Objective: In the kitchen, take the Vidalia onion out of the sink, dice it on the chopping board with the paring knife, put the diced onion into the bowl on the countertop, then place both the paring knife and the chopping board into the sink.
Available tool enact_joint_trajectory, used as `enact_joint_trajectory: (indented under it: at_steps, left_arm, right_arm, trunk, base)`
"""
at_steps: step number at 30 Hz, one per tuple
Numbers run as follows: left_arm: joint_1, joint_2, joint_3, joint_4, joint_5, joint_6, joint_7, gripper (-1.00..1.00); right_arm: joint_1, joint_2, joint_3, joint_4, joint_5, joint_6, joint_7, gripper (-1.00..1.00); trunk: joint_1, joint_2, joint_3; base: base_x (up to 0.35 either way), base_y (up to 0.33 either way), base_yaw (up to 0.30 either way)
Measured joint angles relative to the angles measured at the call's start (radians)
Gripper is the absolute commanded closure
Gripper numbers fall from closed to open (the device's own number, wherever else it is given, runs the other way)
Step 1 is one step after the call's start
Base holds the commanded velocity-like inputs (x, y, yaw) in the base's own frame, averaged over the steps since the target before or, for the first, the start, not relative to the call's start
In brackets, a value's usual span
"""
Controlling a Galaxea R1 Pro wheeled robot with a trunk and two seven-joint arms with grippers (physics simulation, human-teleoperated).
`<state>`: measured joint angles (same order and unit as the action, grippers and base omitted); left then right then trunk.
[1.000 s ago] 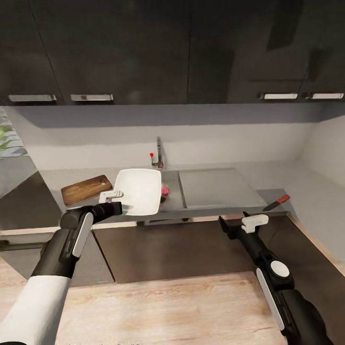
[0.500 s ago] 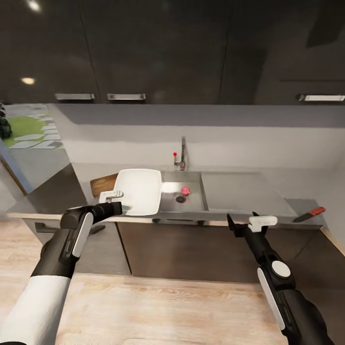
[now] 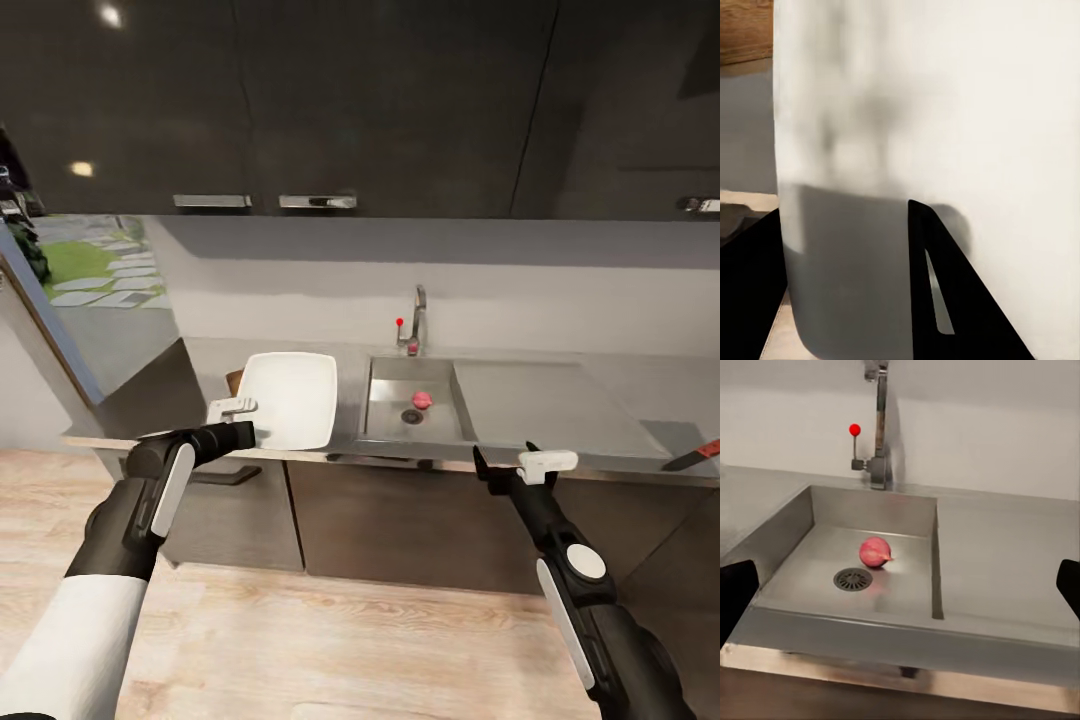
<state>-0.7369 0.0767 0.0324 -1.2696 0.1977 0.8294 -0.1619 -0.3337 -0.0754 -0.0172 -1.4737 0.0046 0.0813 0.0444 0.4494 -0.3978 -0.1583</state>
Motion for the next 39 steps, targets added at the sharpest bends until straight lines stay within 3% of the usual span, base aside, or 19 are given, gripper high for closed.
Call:
enact_joint_trajectory:
  at_steps: [20, 26, 39]
  left_arm:
    - [0.0, 0.0, 0.0, 0.0, 0.0, 0.0, 0.001, 1.0]
    - [0.0, 0.0, 0.0, 0.0, 0.001, 0.0, 0.001, 1.0]
    - [0.0, 0.0, 0.0, 0.0, 0.001, 0.0, 0.001, 1.0]
  right_arm:
    - [0.0, 0.0, 0.002, 0.0, 0.001, 0.0, 0.0, -1.0]
    - [0.0, 0.0, 0.009, 0.0, 0.0, 0.002, 0.0, -1.0]
    - [0.0, 0.001, 0.017, 0.0, 0.001, 0.002, 0.002, -1.0]
  trunk:
    - [0.0, 0.0, 0.0]
    - [0.0, 0.0, 0.0]
    - [0.0, 0.0, 0.0]
  base:
    - [0.018, 0.29, 0.0]
    - [0.069, 0.069, 0.066]
    - [0.01, 0.004, 0.265]
